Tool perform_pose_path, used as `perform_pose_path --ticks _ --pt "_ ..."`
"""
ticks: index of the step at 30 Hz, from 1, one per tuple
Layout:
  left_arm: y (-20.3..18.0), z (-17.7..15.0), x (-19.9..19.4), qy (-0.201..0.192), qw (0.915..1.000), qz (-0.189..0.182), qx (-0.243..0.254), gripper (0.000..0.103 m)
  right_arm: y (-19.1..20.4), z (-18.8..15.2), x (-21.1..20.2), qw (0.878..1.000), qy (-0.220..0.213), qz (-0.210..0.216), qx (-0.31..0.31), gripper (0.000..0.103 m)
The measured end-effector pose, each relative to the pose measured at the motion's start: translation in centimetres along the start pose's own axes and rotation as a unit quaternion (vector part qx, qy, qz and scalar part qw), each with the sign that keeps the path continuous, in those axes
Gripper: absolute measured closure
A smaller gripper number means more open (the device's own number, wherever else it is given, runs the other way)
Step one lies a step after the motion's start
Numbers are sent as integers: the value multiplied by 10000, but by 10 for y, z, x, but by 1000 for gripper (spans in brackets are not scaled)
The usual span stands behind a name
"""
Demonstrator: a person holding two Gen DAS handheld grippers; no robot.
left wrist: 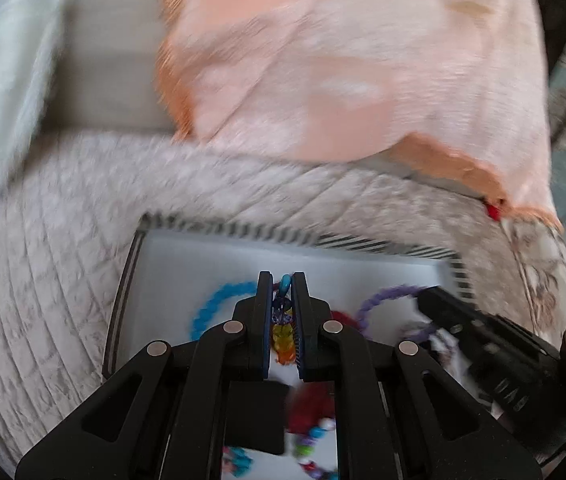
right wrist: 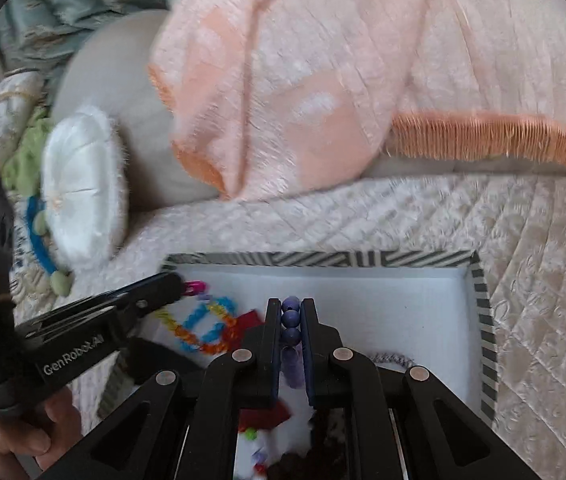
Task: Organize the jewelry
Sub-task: 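Carry both bracelets into the tray and open both tools to release them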
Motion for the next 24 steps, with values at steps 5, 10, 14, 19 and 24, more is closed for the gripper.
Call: perform_pose_path --ticks 5,10,14,19,24 --pt "22 -4 12 95 9993 368 5 95 -34 -5 23 9979 245 -117 590 95" --pt "36 -4 7 -15 9984 555 -73 95 -47 -8 18 9965 240 -197 782 95" --pt "41 -6 12 32 9976 695 -14 95 -57 -12 15 9954 273 -219 895 95" --pt "44 -10 20 139 9966 815 0 95 -68 -18 22 9935 439 -217 1030 95" --pt "48 -14 30 335 9961 808 -71 95 -72 -21 27 9923 529 -244 1095 95"
Point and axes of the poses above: each gripper's, at about its wrist camera, not at the fingertips, and x roughly the way its jaws point, y to its left, z to its top, the point moved 10 cm from there along x, roughly the way its jaws point, and after that the axes turned 9 degrees about y, right-handed, at the moved point
